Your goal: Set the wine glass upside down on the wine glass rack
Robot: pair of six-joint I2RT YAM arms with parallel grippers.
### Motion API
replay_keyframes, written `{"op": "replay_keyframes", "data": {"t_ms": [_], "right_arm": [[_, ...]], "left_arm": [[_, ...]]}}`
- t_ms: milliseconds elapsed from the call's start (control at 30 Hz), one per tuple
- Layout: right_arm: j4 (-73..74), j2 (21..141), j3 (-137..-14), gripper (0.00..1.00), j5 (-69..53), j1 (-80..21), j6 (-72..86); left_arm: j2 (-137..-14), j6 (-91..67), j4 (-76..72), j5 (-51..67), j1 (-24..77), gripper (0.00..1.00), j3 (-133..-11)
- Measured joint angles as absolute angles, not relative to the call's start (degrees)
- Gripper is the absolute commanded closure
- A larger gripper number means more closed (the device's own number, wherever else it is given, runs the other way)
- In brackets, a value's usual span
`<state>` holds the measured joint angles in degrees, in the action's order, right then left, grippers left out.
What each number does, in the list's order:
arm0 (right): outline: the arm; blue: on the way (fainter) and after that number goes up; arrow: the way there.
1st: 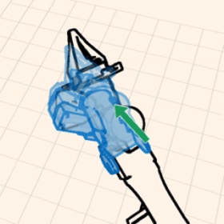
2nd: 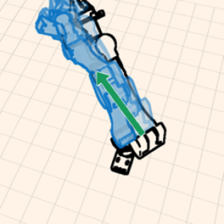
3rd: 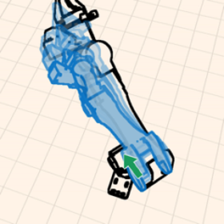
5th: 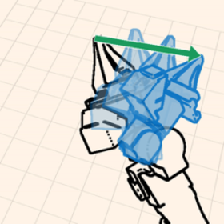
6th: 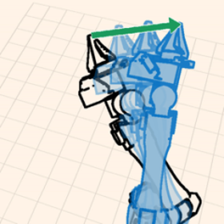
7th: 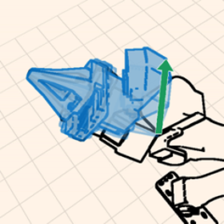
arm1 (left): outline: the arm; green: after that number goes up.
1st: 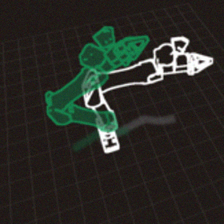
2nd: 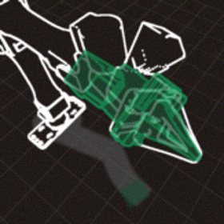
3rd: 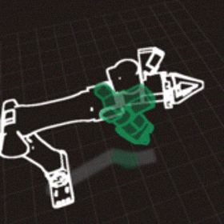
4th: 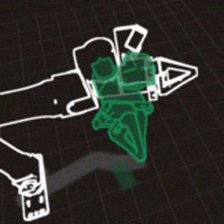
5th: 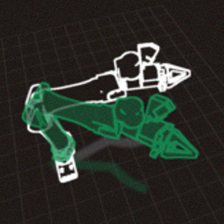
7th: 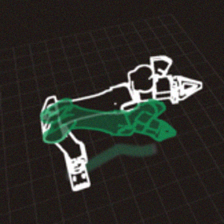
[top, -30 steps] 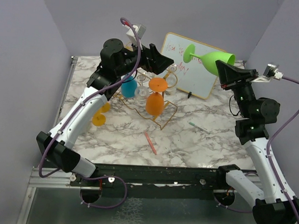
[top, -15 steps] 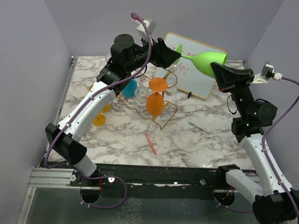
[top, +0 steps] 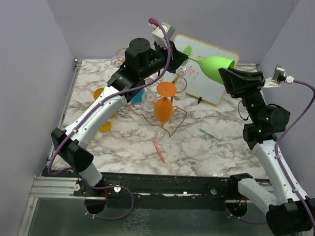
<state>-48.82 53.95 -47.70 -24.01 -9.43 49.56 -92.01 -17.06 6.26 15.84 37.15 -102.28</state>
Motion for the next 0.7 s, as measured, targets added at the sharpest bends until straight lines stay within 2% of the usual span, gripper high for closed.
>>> {"op": "replay_keyframes", "data": {"t_ms": [100,233,333,533,700], "right_arm": [[-46.8,53.9,-48.1,0.46,-23.7,-9.3,49.2],[-38.7,54.0,-50.6,0.39,-21.6,-9.3,47.8],[-32.6,53.8,-52.8,0.37,-19.6,-9.3,45.8],[-20.5,54.9,-61.2,0.36,-19.2,-9.3,38.7],[-14.1,58.3,-69.1,0.35,-23.3,-9.3,32.3]], "left_arm": [[-92.1,-13.8,6.5,13.8,37.1,1.00,-102.3],[-92.0,-7.1,6.2,10.3,37.0,1.00,-102.4],[-91.7,-1.5,4.9,7.6,37.1,1.00,-102.1],[-85.8,10.4,-2.7,2.1,37.2,1.00,-94.1],[-83.5,19.6,-7.7,-0.3,37.3,1.00,-91.9]]}}
